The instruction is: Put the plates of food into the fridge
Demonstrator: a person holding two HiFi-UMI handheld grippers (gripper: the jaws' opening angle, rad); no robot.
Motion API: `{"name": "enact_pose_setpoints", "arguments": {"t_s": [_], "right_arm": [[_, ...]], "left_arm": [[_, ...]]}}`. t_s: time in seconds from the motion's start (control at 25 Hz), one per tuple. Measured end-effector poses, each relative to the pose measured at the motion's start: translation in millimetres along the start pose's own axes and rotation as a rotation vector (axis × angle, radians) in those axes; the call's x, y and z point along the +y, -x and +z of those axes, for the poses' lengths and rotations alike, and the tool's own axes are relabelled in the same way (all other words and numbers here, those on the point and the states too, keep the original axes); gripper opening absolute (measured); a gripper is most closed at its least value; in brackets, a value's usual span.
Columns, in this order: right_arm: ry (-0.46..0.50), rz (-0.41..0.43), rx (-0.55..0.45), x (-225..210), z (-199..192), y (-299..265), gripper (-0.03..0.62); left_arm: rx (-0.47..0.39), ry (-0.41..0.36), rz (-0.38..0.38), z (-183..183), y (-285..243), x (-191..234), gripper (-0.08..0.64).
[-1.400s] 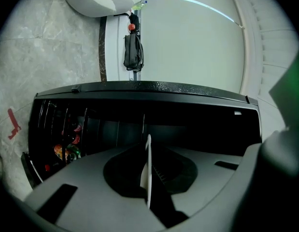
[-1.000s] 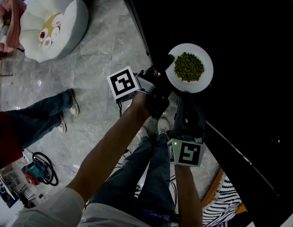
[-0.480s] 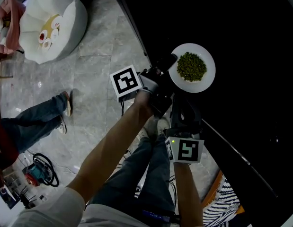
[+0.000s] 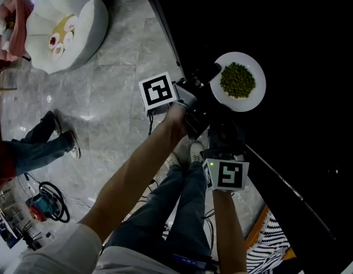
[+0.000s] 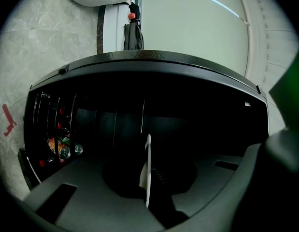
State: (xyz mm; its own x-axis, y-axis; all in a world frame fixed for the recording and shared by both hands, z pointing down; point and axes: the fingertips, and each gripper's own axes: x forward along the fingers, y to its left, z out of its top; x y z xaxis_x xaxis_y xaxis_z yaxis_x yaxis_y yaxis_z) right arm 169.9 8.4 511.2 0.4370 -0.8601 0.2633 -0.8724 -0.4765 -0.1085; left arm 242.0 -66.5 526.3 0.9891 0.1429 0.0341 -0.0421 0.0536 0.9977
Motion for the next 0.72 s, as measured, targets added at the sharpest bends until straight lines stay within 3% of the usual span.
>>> {"name": "enact_pose_setpoints", "arguments": {"t_s": [0.72], "right_arm": [[0.021, -0.028, 0.007, -7, 5, -12, 0.009]], "left_arm": [[0.144, -0.005, 0.011, -17, -11, -3, 0.020]]}}
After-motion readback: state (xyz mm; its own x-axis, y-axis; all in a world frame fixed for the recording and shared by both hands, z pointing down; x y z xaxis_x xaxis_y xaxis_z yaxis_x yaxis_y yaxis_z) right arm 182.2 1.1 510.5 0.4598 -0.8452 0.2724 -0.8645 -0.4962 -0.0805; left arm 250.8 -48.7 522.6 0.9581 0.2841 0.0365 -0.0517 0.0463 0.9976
